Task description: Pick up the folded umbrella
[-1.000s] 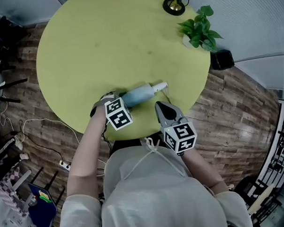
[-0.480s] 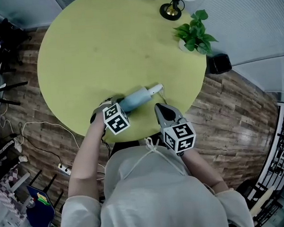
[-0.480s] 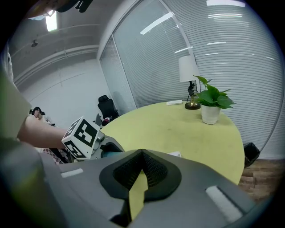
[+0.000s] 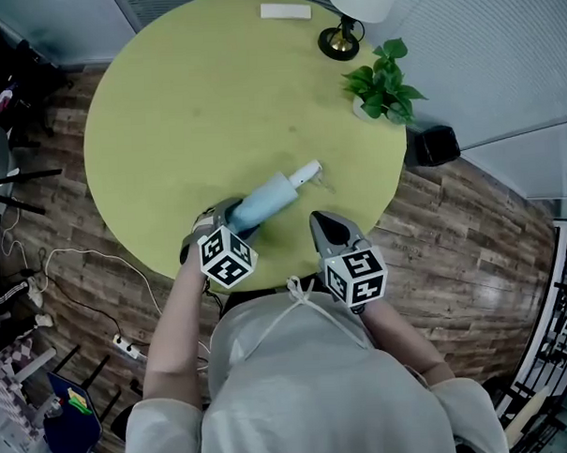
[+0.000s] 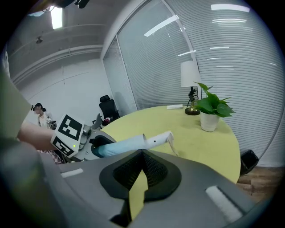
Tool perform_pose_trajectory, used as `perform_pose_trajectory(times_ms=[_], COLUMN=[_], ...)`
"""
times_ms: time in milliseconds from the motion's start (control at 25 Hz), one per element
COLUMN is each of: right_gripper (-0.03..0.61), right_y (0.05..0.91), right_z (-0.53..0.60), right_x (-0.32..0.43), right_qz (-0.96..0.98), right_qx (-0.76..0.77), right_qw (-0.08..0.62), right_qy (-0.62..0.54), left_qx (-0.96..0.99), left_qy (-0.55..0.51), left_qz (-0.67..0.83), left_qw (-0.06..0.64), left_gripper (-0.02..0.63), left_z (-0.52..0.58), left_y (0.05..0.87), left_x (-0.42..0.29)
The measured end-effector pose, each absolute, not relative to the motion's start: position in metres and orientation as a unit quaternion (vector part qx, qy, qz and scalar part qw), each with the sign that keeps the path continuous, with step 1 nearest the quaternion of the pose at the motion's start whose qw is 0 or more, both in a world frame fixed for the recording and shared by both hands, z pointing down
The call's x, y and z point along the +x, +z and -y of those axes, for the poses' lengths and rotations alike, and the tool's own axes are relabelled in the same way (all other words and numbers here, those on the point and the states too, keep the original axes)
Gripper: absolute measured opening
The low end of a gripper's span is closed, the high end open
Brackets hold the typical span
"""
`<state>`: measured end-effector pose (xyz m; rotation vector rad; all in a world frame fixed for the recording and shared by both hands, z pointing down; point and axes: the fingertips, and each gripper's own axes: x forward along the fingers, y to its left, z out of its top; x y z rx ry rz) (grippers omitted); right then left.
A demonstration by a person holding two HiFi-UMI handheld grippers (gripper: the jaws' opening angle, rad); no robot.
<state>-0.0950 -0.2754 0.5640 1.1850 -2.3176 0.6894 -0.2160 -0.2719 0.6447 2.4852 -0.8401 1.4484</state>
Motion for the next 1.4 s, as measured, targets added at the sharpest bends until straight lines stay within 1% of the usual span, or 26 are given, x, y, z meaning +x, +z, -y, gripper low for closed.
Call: perform_pose_trajectory(times_ms=[320, 720, 880, 1040, 1200, 1400], right_gripper=[0.0, 0.0, 0.0, 0.0, 0.0, 0.0], right_y=[0.529, 0.478, 0.463, 0.44, 0.416, 0.396], right_z=[0.283, 0.294, 0.298, 0.298, 0.293, 0.296], right_x=[-0.11, -0.138, -0.148, -0.16, -0.168, -0.168], right_qz=[0.862, 0.892, 0.901, 0.91, 0.916, 0.919], right_qx=[0.411, 0.382, 0.374, 0.365, 0.363, 0.368], right_qw=[0.2, 0.169, 0.157, 0.138, 0.121, 0.105], right_qy=[0.219, 0.17, 0.154, 0.138, 0.122, 0.096], left_qx=[0.836, 0.812, 0.793, 0.766, 0.745, 0.735], left_qy=[0.407, 0.216, 0.119, 0.047, 0.01, 0.005], left_qz=[0.366, 0.542, 0.598, 0.641, 0.667, 0.678], left_qw=[0.026, 0.013, 0.002, -0.006, -0.005, -0.007], left_gripper=[0.288, 0.288, 0.288, 0.29, 0.29, 0.29], left_z=[0.29, 0.295, 0.291, 0.28, 0.266, 0.265], left_y=[0.558, 0.438, 0.393, 0.357, 0.338, 0.334], left_x=[-0.217, -0.253, -0.273, -0.296, -0.31, -0.312])
